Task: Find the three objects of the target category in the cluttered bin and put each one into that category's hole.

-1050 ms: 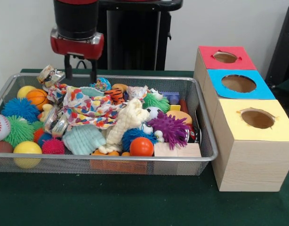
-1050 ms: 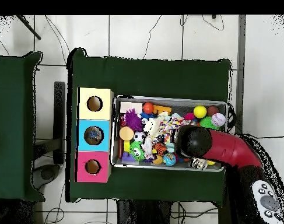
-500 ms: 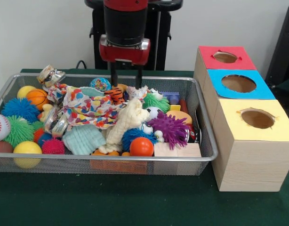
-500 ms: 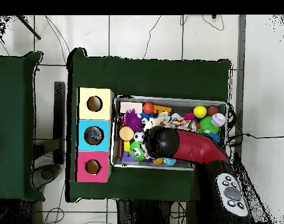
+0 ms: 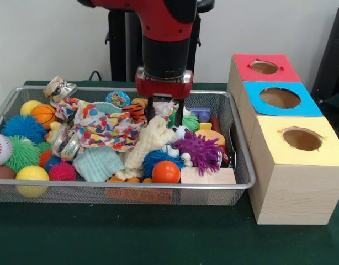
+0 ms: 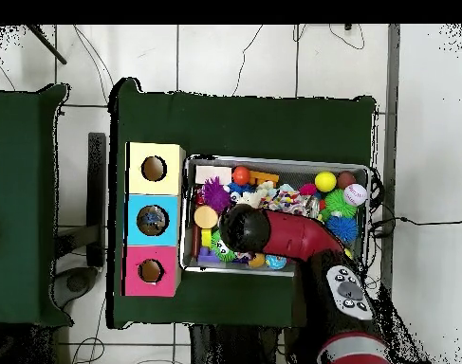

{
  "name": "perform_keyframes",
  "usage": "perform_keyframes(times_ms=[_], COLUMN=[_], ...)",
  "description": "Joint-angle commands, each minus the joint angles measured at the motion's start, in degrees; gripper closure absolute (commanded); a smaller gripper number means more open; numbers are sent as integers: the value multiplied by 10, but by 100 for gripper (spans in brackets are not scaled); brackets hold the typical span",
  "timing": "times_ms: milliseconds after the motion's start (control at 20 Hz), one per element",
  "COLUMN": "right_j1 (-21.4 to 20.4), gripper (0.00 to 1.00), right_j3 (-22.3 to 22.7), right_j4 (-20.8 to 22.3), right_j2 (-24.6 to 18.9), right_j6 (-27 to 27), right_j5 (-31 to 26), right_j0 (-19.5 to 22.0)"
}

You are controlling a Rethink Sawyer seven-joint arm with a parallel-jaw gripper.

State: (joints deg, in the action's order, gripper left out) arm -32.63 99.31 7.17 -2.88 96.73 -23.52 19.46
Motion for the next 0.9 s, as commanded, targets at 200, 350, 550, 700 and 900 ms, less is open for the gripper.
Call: perform_keyframes(times_ms=[200, 350, 550, 700, 900], right_j1=[177, 216, 232, 217, 178], gripper=[0, 0, 0, 0, 0], right_j3=[-141, -183, -203, -223, -247], right_j4=[17, 31, 56, 86, 128], right_j2=[33, 50, 29, 27, 3], right_j6=[63, 45, 1, -41, -112], right_j5=[69, 76, 90, 60, -4], right_j0=[27, 33, 76, 96, 131])
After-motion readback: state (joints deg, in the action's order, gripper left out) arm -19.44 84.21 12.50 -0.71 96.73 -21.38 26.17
